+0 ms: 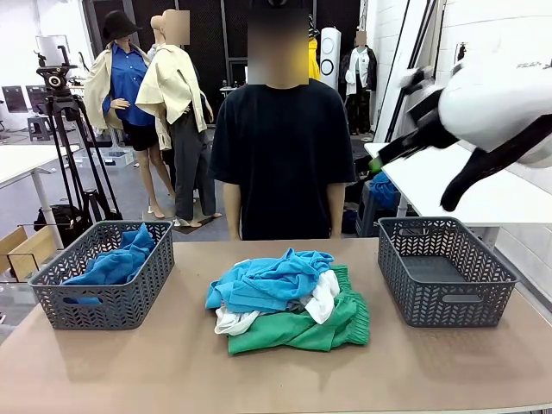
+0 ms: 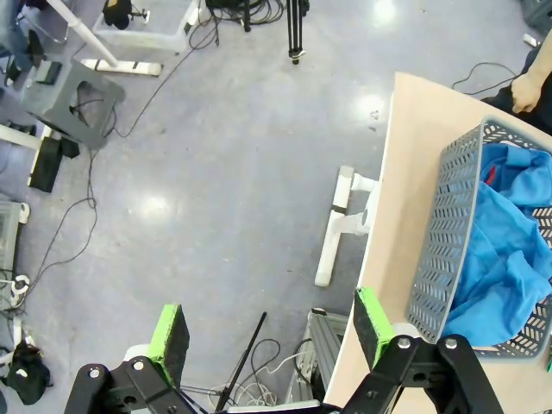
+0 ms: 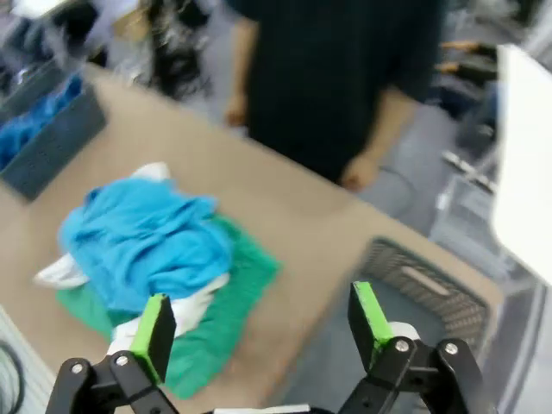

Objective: Sort the tops and bottoms.
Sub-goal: Lift clothes from the center of the table with your right hand, then sort the clothes according to human instructions.

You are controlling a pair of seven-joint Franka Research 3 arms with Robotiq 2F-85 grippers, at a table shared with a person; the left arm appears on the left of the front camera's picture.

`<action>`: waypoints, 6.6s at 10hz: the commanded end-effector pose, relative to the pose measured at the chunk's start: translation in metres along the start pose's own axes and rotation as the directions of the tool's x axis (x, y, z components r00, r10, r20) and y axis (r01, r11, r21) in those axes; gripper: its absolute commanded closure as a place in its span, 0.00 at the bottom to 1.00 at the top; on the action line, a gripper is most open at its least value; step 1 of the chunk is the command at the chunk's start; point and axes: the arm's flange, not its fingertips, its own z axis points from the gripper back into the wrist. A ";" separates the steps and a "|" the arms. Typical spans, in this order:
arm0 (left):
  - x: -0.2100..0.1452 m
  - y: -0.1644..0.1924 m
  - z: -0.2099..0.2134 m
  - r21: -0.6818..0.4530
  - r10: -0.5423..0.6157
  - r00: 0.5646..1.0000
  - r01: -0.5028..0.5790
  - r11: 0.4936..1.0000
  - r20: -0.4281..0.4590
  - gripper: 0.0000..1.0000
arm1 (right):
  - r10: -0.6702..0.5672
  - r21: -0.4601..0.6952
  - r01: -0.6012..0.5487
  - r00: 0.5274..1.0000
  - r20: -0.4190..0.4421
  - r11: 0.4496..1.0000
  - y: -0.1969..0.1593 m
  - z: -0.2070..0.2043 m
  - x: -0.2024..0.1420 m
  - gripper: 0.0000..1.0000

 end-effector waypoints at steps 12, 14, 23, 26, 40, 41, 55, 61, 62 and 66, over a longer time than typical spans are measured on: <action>-0.001 0.003 0.001 0.002 -0.010 1.000 0.010 1.000 0.001 0.00 | 0.248 0.275 -0.191 0.950 -0.188 0.942 0.086 -0.115 -0.006 0.00; -0.001 0.003 0.001 0.002 -0.010 1.000 0.010 1.000 0.001 0.00 | 0.298 0.317 -0.213 0.921 -0.250 0.924 0.100 -0.162 0.000 0.00; -0.001 0.003 0.001 0.002 -0.010 1.000 0.010 1.000 0.001 0.00 | 0.392 0.417 -0.204 0.809 -0.439 0.886 0.135 -0.235 -0.030 0.00; -0.001 0.003 0.001 0.002 -0.010 1.000 0.010 1.000 0.001 0.00 | 0.390 0.343 -0.240 0.784 -0.484 0.908 0.134 -0.248 -0.032 0.00; -0.001 0.003 0.001 0.002 -0.010 1.000 0.010 1.000 0.001 0.00 | 0.491 0.293 -0.402 0.786 -0.375 0.868 0.100 -0.169 0.070 1.00; -0.001 0.003 0.001 0.002 -0.010 1.000 0.010 1.000 0.001 0.00 | 0.510 0.278 -0.434 0.789 -0.341 0.857 0.093 -0.151 0.096 1.00; -0.001 0.003 0.001 0.002 -0.010 1.000 0.010 1.000 0.001 0.00 | 0.496 -0.066 -0.503 0.863 -0.098 0.862 0.093 0.098 0.384 1.00; -0.001 0.003 0.001 0.002 -0.010 1.000 0.010 1.000 0.001 0.00 | 0.510 -0.056 -0.515 0.856 -0.087 0.855 0.094 0.094 0.337 1.00; -0.001 0.003 0.001 0.002 -0.010 1.000 0.010 1.000 0.001 0.00 | 0.510 -0.056 -0.515 0.856 -0.087 0.855 0.094 0.094 0.337 1.00; -0.001 0.003 0.001 0.002 -0.010 1.000 0.010 1.000 0.001 0.00 | 0.510 -0.056 -0.515 0.856 -0.087 0.855 0.094 0.094 0.337 1.00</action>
